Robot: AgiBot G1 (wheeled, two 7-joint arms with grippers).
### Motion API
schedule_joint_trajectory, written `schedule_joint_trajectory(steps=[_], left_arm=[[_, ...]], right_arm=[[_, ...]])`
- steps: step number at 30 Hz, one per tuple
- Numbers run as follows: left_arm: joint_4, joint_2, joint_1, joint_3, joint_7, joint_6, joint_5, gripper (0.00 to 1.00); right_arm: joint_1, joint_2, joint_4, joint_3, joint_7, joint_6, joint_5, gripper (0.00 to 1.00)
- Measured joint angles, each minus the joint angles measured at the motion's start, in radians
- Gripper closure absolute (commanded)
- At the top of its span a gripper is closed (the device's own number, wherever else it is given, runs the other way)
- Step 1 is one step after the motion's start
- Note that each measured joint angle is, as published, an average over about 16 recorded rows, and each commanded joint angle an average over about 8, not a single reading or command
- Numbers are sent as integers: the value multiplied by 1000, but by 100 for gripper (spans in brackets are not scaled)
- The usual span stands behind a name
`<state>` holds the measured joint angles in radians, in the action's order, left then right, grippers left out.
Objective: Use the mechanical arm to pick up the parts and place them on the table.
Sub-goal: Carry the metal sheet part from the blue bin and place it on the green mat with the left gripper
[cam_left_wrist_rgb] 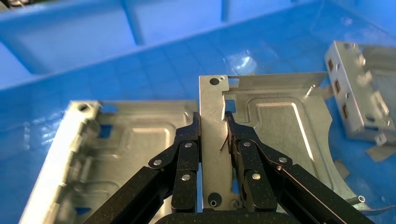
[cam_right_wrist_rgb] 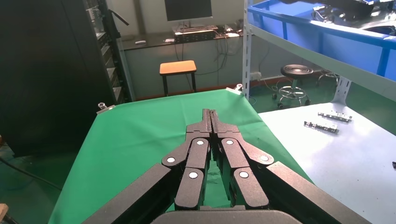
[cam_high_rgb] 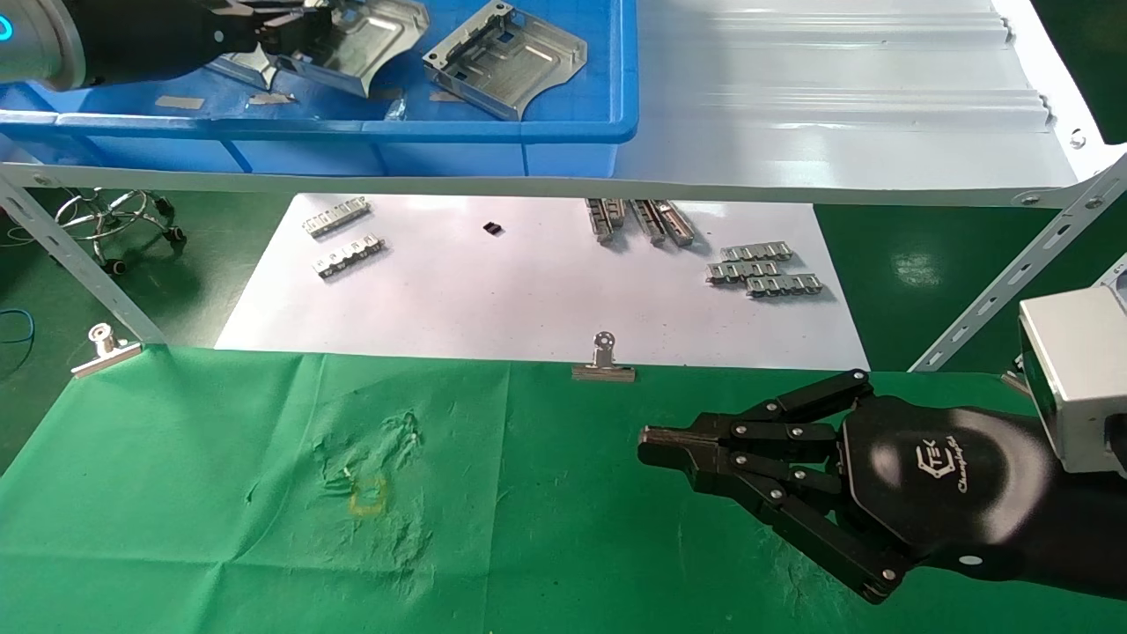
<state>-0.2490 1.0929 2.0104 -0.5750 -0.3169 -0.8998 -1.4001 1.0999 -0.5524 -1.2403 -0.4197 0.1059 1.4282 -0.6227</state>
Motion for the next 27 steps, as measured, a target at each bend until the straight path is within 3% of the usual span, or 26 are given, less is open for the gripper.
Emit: schedule_joint_trajectory(steps=[7, 16, 27], left_arm=[[-35, -60, -13, 63, 87, -133, 102, 100], [-95, -166, -55, 124, 296, -431, 220, 100], [-256, -308, -139, 76, 545, -685, 309, 100]], right_arm=[[0, 0, 0, 0, 0, 0, 0, 100], [0, 0, 0, 0, 0, 0, 0, 100], [0, 0, 0, 0, 0, 0, 0, 100]])
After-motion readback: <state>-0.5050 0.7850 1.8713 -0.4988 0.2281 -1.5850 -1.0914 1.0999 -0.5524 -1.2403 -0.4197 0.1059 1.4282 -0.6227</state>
